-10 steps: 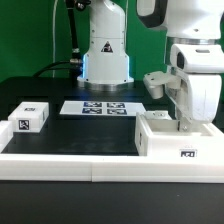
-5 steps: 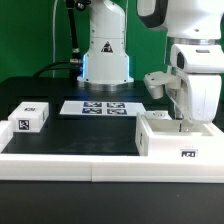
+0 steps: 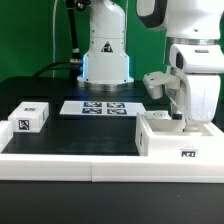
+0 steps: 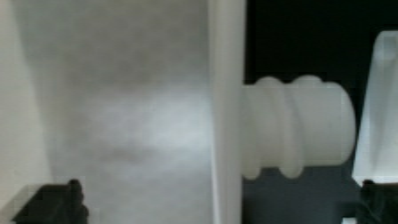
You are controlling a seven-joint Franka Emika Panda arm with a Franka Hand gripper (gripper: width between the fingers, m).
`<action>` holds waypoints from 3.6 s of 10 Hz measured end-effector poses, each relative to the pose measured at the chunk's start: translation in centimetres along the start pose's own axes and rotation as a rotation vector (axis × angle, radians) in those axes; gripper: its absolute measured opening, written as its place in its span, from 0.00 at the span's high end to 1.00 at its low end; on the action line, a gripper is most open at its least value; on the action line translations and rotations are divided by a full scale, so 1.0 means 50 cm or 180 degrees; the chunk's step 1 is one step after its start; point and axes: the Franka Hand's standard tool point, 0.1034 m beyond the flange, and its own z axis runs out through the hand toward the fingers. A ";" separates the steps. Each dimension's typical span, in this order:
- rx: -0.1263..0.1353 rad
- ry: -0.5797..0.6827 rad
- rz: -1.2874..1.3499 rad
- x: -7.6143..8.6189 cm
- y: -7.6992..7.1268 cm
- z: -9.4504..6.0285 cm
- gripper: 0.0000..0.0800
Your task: Assemble cabinet
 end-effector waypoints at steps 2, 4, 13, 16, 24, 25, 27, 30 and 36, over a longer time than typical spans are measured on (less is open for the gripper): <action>0.0000 0.0000 0.0001 0.000 0.000 0.000 0.00; 0.0000 -0.0002 0.0003 -0.002 -0.001 -0.002 0.00; -0.0166 -0.0062 0.0083 0.010 -0.073 -0.138 0.00; -0.0163 -0.0063 0.0085 0.009 -0.074 -0.138 0.00; -0.0222 0.0128 0.0131 0.071 -0.152 -0.080 0.00; -0.0217 0.0129 0.0131 0.071 -0.153 -0.079 0.00; -0.0249 0.0203 0.0130 0.084 -0.167 -0.056 0.00; -0.0209 0.0227 0.0148 0.092 -0.181 -0.034 0.00; -0.0106 0.0216 0.0176 0.085 -0.195 -0.003 0.15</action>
Offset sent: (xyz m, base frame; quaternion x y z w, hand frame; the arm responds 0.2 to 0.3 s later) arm 0.0000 0.0000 0.0000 0.0000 0.0000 0.0000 1.0000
